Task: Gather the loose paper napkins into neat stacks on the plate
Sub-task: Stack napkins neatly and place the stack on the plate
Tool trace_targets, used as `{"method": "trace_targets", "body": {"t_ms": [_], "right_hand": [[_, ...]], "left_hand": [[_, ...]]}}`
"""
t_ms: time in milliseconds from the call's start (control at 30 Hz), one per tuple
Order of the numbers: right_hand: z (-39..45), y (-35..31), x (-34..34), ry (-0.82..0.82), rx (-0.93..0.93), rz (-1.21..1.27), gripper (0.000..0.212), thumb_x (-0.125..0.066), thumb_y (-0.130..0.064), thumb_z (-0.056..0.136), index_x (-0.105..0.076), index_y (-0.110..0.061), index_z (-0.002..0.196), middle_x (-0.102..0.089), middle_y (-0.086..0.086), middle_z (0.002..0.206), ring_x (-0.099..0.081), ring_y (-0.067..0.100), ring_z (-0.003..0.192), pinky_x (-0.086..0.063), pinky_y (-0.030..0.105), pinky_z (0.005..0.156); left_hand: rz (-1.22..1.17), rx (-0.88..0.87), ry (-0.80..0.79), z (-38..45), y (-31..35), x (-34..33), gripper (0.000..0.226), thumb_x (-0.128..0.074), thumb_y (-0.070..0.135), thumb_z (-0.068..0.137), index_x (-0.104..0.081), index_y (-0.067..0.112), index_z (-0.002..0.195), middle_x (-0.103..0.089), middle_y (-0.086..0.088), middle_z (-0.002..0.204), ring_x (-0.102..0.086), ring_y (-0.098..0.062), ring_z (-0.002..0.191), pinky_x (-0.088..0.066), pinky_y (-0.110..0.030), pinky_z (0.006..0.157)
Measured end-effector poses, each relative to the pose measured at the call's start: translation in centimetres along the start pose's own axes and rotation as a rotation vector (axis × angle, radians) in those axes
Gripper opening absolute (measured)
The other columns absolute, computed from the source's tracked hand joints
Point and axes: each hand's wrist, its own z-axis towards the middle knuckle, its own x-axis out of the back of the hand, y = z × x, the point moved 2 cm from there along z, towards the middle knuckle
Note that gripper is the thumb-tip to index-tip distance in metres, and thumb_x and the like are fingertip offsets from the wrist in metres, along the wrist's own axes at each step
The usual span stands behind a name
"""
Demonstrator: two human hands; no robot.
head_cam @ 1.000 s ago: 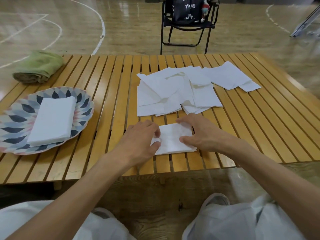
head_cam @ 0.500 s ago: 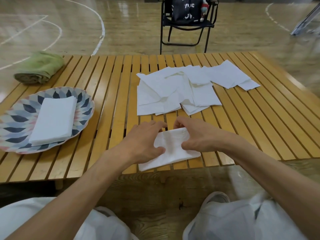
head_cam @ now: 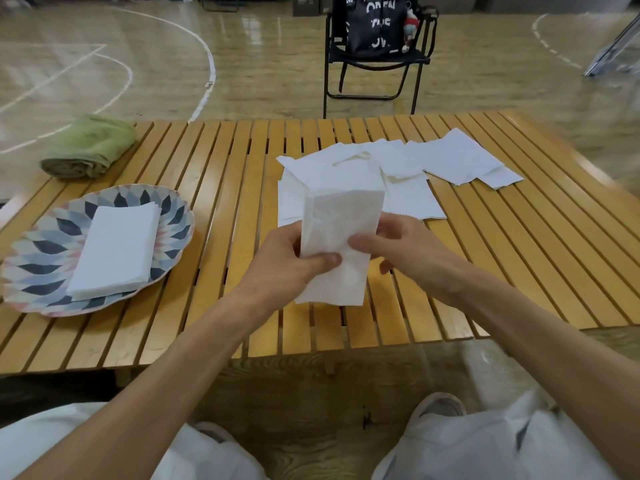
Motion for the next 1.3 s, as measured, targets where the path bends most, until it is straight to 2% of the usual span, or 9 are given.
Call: {"method": "trace_targets", "body": {"t_ms": [100,200,300,433,533,667,833,1033,1300], "right_hand": [[-0.1,-0.6,-0.9,0.021,0.151,-0.039,0.013,-0.069,-0.023,0.094,-0.068,-0.035,0.098,-0.072,-0.022,0.086,-0.067,-0.004,0.077,-0.05,0.01,0.06],[0.1,-0.5,-1.3,0.08,0.241,-0.159,0.015,-0.066,-0.024,0.094,-0.07,-0.039,0.097,-0.073,-0.014,0.09,-0.067,0.005,0.088,-0.054,0.019,0.069],[0.2,1.0,-1.7,0.032,0.171,-0.306,0.011,-0.061,-0.026,0.092,-0.069,-0.024,0.1,-0.068,-0.006,0.09,-0.061,0.005,0.083,-0.049,0.028,0.068],[0.1,1.3,-1.9,0.005,0.179,-0.329,0.023,-0.053,-0.02,0.093,-0.065,-0.03,0.109,-0.065,-0.014,0.098,-0.059,0.006,0.093,-0.046,0.019,0.071],[0.1,0.1,-1.7,0.0,0.159,-0.288,0.032,-0.051,-0.018,0.092,-0.061,-0.048,0.097,-0.063,-0.028,0.092,-0.058,-0.005,0.093,-0.047,0.013,0.069],[0.6,-1.5,-1.9,-0.01,0.121,-0.254,0.018,-0.049,-0.02,0.094,-0.062,-0.032,0.1,-0.065,-0.008,0.092,-0.06,0.015,0.09,-0.051,0.034,0.076],[2.5,-5.1,-2.9,-0.026,0.134,-0.244,0.015,-0.052,-0.018,0.096,-0.063,-0.027,0.1,-0.062,-0.007,0.083,-0.057,0.01,0.076,-0.046,0.029,0.067],[6.7,-8.9,-6.7,-0.017,0.026,-0.104,0.014,-0.051,-0.025,0.097,-0.063,-0.023,0.105,-0.069,-0.006,0.101,-0.065,0.009,0.083,-0.047,0.019,0.056],[12.5,-12.0,-18.1,-0.186,-0.109,0.02,0.024,-0.048,-0.024,0.1,-0.068,-0.013,0.096,-0.074,-0.004,0.082,-0.069,0.003,0.055,-0.048,0.022,0.047]], "left_hand": [[0.013,-0.097,0.048,0.0,0.3,0.0,0.026,-0.077,0.018,0.084,-0.071,0.029,0.107,-0.073,0.011,0.097,-0.069,-0.004,0.093,-0.057,-0.021,0.071],[0.082,-0.139,0.024,0.1,0.1,0.1,0.029,-0.067,0.012,0.09,-0.067,0.027,0.115,-0.07,0.006,0.1,-0.067,-0.007,0.098,-0.058,-0.025,0.077],[0.214,-0.089,-0.061,0.3,-1.1,0.1,0.037,-0.049,0.017,0.098,-0.052,0.032,0.131,-0.062,0.007,0.115,-0.059,-0.009,0.11,-0.054,-0.032,0.089],[0.238,-0.078,-0.097,0.4,-1.5,-0.1,0.046,-0.039,0.016,0.099,-0.041,0.034,0.142,-0.054,0.008,0.131,-0.05,-0.013,0.124,-0.047,-0.034,0.1],[0.266,-0.108,-0.086,0.3,-0.9,0.1,0.041,-0.035,0.024,0.099,-0.044,0.034,0.138,-0.055,0.008,0.126,-0.052,-0.008,0.116,-0.048,-0.028,0.093],[0.27,-0.118,-0.008,0.2,0.0,1.3,0.032,-0.035,0.039,0.103,-0.045,0.033,0.133,-0.056,0.009,0.118,-0.055,-0.006,0.105,-0.049,-0.029,0.082],[0.24,-0.094,0.135,0.4,2.2,4.1,0.024,-0.047,0.034,0.1,-0.052,0.03,0.123,-0.062,0.004,0.107,-0.061,-0.015,0.1,-0.056,-0.043,0.083],[0.275,0.04,0.368,-0.4,3.6,11.0,0.022,-0.057,0.027,0.094,-0.055,0.027,0.116,-0.066,0.009,0.104,-0.065,-0.01,0.094,-0.056,-0.03,0.072],[0.413,0.249,0.497,-3.0,1.4,22.0,0.029,-0.056,0.016,0.092,-0.059,0.023,0.12,-0.063,0.004,0.106,-0.06,-0.013,0.096,-0.054,-0.034,0.075]]}}
